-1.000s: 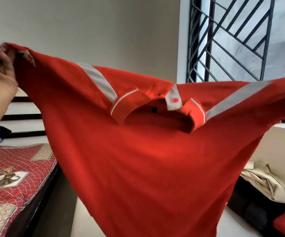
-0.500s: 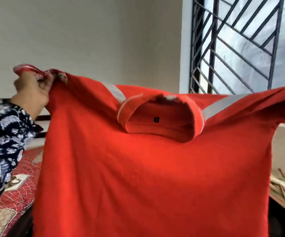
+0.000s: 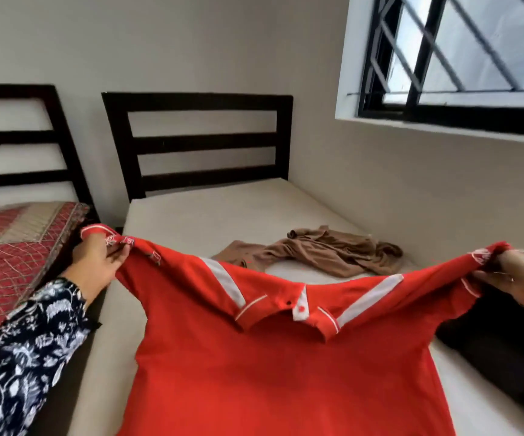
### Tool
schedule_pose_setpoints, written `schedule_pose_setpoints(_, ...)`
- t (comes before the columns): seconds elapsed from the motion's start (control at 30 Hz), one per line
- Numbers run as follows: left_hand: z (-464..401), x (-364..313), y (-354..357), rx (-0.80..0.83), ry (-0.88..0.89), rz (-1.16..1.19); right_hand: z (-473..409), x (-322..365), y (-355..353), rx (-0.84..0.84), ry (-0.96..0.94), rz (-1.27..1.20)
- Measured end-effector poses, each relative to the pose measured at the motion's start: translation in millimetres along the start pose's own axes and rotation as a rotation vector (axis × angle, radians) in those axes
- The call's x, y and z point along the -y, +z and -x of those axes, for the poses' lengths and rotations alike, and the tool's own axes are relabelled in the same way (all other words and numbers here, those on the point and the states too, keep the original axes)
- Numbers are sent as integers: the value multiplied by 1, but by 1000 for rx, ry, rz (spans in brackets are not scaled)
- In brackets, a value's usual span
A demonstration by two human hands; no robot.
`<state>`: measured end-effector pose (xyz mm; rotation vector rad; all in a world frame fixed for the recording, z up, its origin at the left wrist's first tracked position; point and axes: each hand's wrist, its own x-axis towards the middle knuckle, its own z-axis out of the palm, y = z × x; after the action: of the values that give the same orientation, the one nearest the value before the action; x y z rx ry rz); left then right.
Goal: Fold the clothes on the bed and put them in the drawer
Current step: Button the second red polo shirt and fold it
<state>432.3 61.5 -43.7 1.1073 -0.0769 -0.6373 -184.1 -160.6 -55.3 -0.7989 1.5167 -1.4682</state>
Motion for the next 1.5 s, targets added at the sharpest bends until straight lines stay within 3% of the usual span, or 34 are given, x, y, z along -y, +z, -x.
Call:
schedule_pose_setpoints(0.13, -60, 68, 7, -35, -34, -152, -69, -69, 33, 8, 53, 41)
schedule_pose_setpoints(0.2, -64, 72, 10, -71, -35, -173, -75, -69, 37, -3, 74, 17)
schedule_pose_setpoints(0.33, -88, 99, 21, 44, -91, -34, -66, -87, 63, 52, 43, 37)
schedule_pose_setpoints(0.4, -85, 118, 23, 195, -160, -158, -41, -108, 81, 76, -108, 202)
schedule_pose_setpoints(0.47, -68, 142, 15, 256, -171, -406, 4, -132, 95, 104, -410, 602)
schedule_pose_setpoints(0.63, 0, 178, -47, 352, 13, -929, 139, -208, 90, 775, -1079, 1019)
schedule_pose_setpoints(0.7, 25, 176, -80, 386, 65, -1137, 166, -224, 94, 986, -1202, 1132)
schedule_pose_setpoints(0.8, 58, 167, -119, 367, 91, -1368, 168, -229, 132, 1138, -1106, 1237)
schedule_pose_setpoints(0.9, 83, 161, -140, 320, 95, -1512, 141, -223, 199, 1120, -963, 1300)
schedule_pose_setpoints(0.97, 95, 157, -157, 323, 86, -1628, 127, -203, 242, 1011, -911, 1243)
schedule_pose_setpoints(1.1, 113, 150, -180, 410, -47, -1646, 122, -139, 286, 661, -822, 1086)
schedule_pose_setpoints(1.17, 121, 145, -185, 443, -94, -1681, 130, -123, 288, 618, -779, 1137)
schedule_pose_setpoints(1.5, 152, 126, -195, 536, -167, -1726, 234, -177, 290, 1144, -984, 1424)
